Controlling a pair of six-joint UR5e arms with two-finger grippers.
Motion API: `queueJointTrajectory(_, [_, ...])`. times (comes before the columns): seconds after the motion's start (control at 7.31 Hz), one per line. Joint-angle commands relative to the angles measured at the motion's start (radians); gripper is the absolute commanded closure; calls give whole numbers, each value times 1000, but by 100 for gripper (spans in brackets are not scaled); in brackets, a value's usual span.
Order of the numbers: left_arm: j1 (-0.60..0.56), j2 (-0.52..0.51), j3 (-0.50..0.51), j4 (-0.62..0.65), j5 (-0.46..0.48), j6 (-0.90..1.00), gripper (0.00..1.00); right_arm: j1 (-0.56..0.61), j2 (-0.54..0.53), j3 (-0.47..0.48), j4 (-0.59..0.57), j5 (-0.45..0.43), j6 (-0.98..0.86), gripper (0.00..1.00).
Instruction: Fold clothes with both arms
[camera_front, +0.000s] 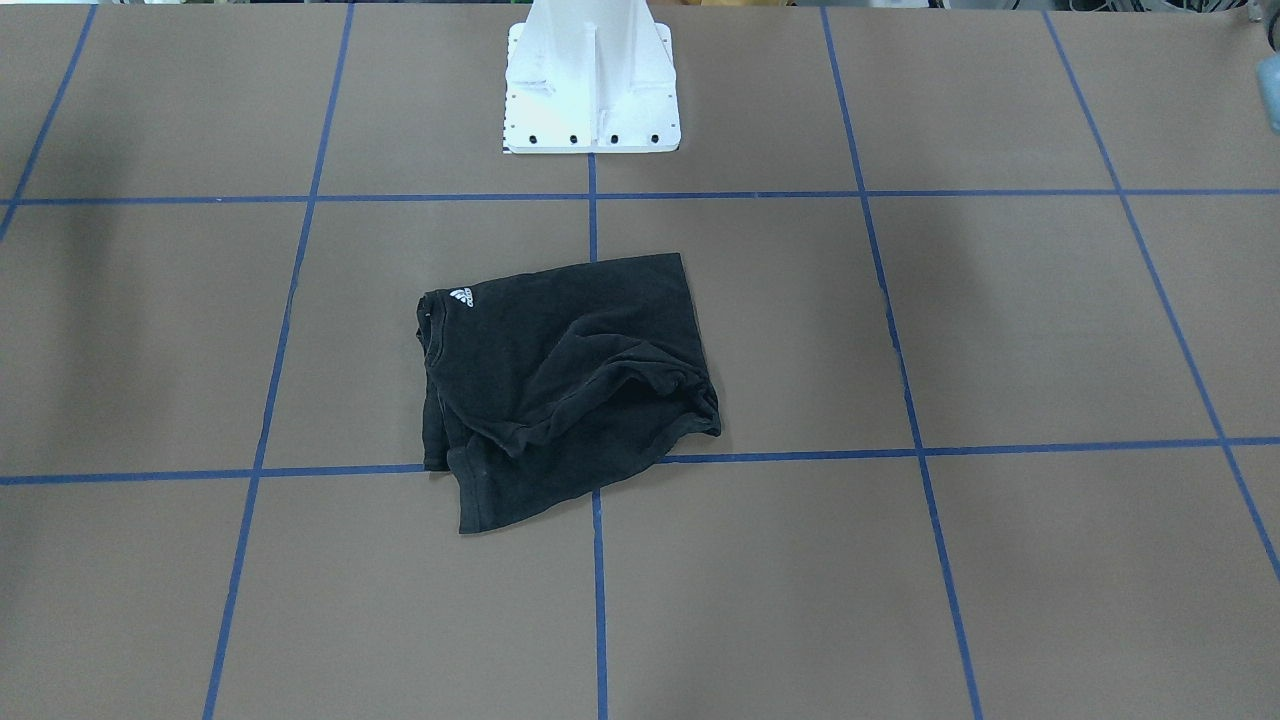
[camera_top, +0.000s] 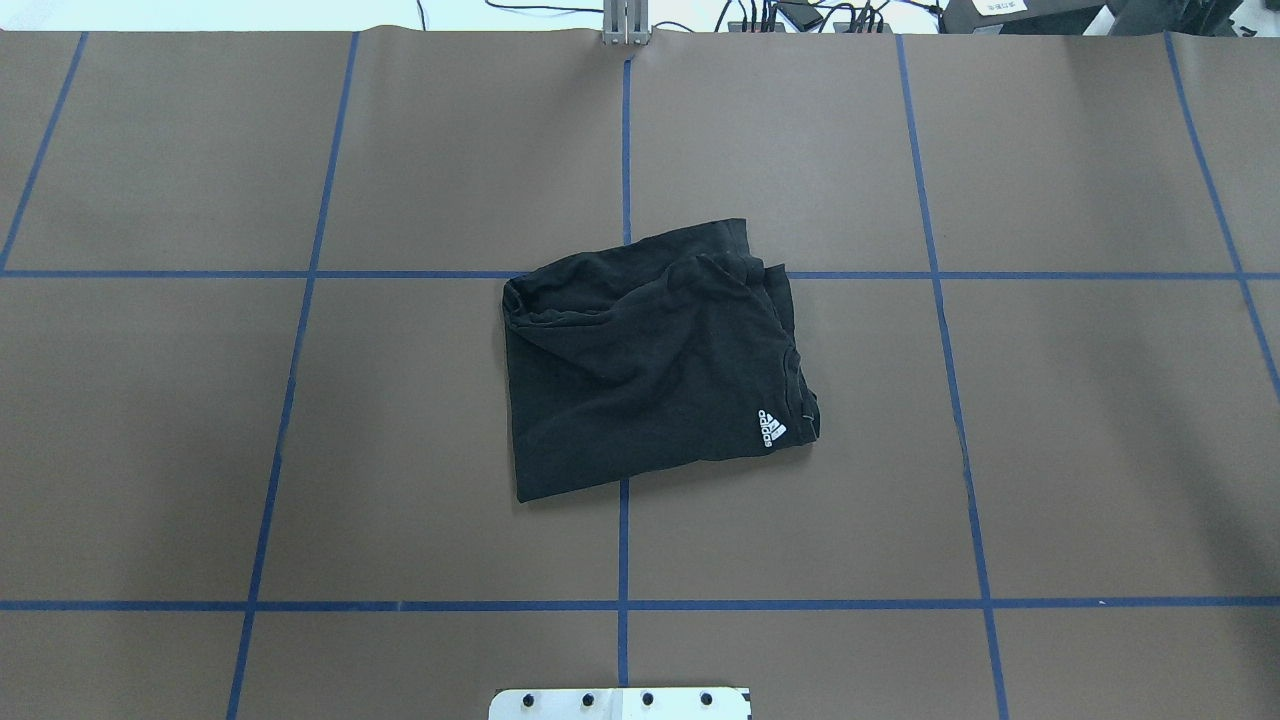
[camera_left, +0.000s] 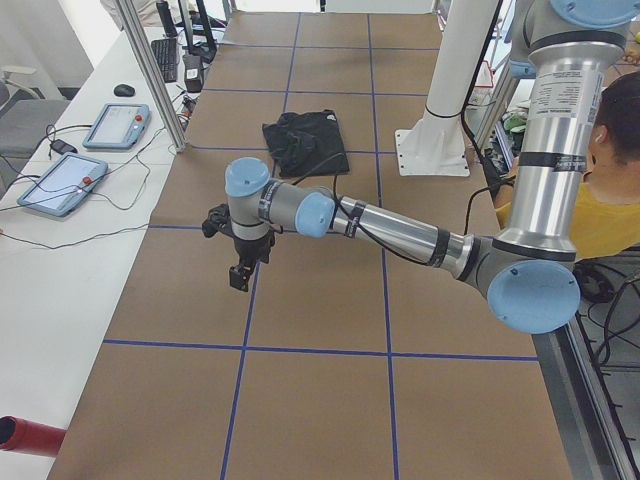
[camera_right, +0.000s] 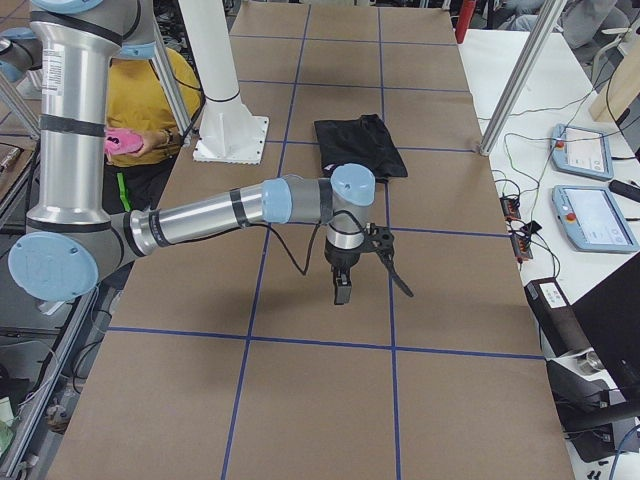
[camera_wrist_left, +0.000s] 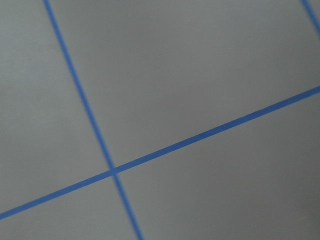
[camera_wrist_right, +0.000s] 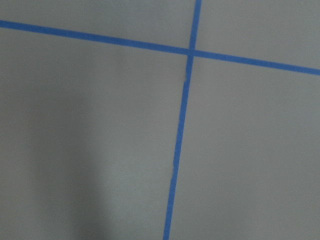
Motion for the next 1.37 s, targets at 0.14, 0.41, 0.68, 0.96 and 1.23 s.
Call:
queueJointTrajectory(0.14, [-75, 68, 21, -1, 2, 50, 0, 44, -138, -76, 240, 3, -8, 0])
queueJointTrajectory(0.41, [-72, 90, 17, -6, -1, 50, 0, 56, -149, -73, 258, 4, -5, 0])
queueJointTrajectory(0.68, [-69, 92, 8, -7, 2, 55, 0, 58, -147, -72, 258, 6, -5, 0])
queueJointTrajectory(0.96, [-69, 102, 37, -6, 2, 53, 0, 58, -133, -63, 250, 18, -5, 0])
queueJointTrajectory(1.23, [-69, 176, 13, -52, -12, 56, 0, 59, -133, -35, 191, 72, -8, 0])
